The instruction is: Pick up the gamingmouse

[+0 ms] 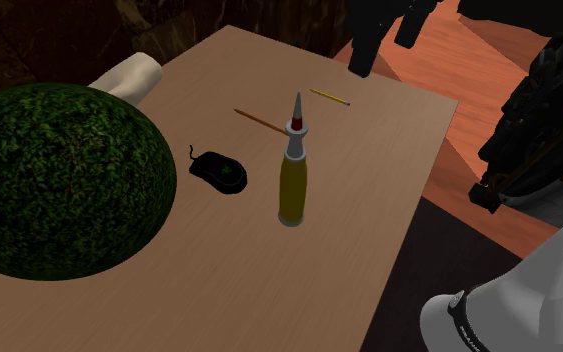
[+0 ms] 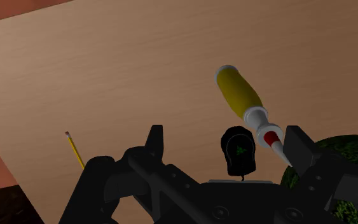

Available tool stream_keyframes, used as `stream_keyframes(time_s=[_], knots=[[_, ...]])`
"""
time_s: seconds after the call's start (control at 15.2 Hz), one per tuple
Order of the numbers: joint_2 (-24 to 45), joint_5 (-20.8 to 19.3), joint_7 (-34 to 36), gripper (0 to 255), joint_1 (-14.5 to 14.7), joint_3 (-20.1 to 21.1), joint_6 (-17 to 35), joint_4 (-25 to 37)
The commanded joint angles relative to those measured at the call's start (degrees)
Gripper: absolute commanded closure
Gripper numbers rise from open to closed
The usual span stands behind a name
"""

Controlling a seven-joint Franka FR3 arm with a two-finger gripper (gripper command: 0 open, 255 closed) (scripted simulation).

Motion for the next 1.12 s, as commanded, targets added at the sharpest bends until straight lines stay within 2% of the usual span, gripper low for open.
stream_keyframes(time_s=[0.0,0.53,1.06], knots=[[0.0,0.0,0.0,0,0.0,0.0,0.0,0.0],[13.6,0.8,1.4,0,1.2,2.8,12.8,0.1],[29.6,0.2,3.3,0,2.1,5.4,23.1,5.0]])
